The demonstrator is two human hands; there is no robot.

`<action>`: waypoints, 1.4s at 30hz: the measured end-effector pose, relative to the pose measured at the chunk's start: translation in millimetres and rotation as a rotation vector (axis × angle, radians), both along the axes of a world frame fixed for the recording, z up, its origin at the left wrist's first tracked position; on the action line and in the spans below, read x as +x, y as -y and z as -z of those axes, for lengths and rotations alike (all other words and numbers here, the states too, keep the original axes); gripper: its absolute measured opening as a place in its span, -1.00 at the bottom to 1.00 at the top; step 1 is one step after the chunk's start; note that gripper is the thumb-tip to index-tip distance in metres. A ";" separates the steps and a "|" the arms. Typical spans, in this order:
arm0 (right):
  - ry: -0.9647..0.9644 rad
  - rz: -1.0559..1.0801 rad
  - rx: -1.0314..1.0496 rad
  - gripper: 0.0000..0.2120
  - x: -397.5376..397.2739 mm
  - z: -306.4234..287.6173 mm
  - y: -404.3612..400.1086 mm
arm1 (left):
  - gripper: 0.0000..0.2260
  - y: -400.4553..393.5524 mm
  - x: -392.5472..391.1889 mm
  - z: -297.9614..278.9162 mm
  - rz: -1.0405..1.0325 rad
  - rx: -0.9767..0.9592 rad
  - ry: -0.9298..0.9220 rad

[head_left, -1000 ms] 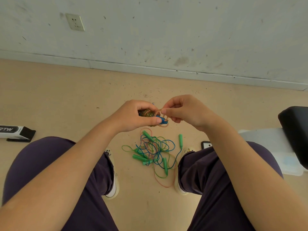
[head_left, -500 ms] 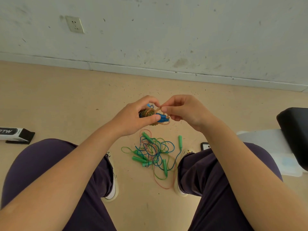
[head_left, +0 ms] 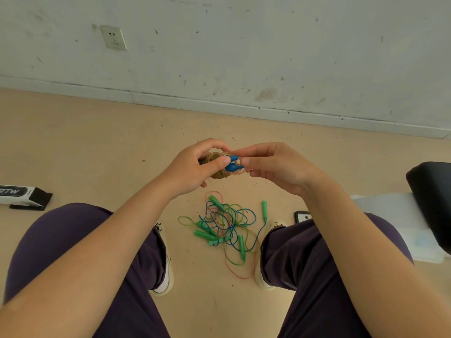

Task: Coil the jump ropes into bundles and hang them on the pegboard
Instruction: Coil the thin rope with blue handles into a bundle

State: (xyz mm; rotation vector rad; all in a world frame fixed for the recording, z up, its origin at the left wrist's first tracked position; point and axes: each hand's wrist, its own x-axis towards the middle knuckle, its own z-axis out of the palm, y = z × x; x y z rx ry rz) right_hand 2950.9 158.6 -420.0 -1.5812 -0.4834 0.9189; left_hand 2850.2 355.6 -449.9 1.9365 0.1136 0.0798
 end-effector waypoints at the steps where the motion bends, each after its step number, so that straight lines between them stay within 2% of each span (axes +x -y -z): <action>1: 0.012 -0.006 -0.011 -0.82 -1.2 0.0 -0.4 | -0.89 0.2 0.4 0.4 -0.008 0.002 0.001; 6: 0.069 0.079 0.003 -0.88 -6.1 -0.7 -2.7 | -0.91 -0.7 1.6 -1.1 -0.009 -0.018 -0.028; 9: 0.235 0.162 -0.001 -0.92 -9.5 -1.2 -4.9 | -0.92 -0.8 0.1 -3.8 -0.026 -0.060 -0.065; 12: 0.384 0.151 -0.017 -0.85 -15.8 -1.0 -9.6 | -0.93 2.5 -2.0 -4.5 -0.078 -0.121 -0.110; 15: 0.507 0.149 -0.108 -0.88 -17.9 1.7 -13.0 | -0.91 6.8 -2.3 -3.6 -0.078 -0.129 -0.143; 18: 0.527 0.148 -0.150 -0.93 -17.7 3.3 -14.0 | -0.87 8.1 -2.6 -4.4 -0.043 -0.145 -0.193; 22: 0.581 0.164 -0.177 -0.89 -18.7 4.5 -17.4 | -0.80 7.9 -2.2 -5.1 -0.031 -0.147 -0.234; 28: 0.679 0.276 -0.148 -0.94 -17.3 2.9 -16.7 | -0.82 6.0 1.9 -4.5 -0.049 -0.112 -0.260; 30: 0.617 0.362 -0.106 -0.93 -13.2 1.7 -15.6 | -0.89 6.4 3.3 -5.7 0.004 -0.134 -0.238; 32: 0.466 0.442 -0.036 -0.92 -10.1 1.9 -15.3 | -0.98 6.4 2.8 -8.8 0.079 -0.171 -0.221; 34: 0.326 0.463 0.020 -0.89 -7.9 3.3 -15.4 | -0.93 6.4 2.4 -11.0 0.131 -0.187 -0.204; 37: 0.170 0.416 0.068 -0.90 -4.6 6.3 -16.0 | -0.95 7.7 0.2 -7.2 0.104 -0.210 -0.208; 39: 0.084 0.384 0.083 -0.94 -3.3 8.0 -16.8 | -0.88 8.3 -2.3 -2.7 0.052 -0.238 -0.228; 42: 0.044 0.289 0.074 -0.93 -6.9 10.6 -19.4 | -0.81 4.7 -3.6 0.3 -0.006 -0.295 -0.244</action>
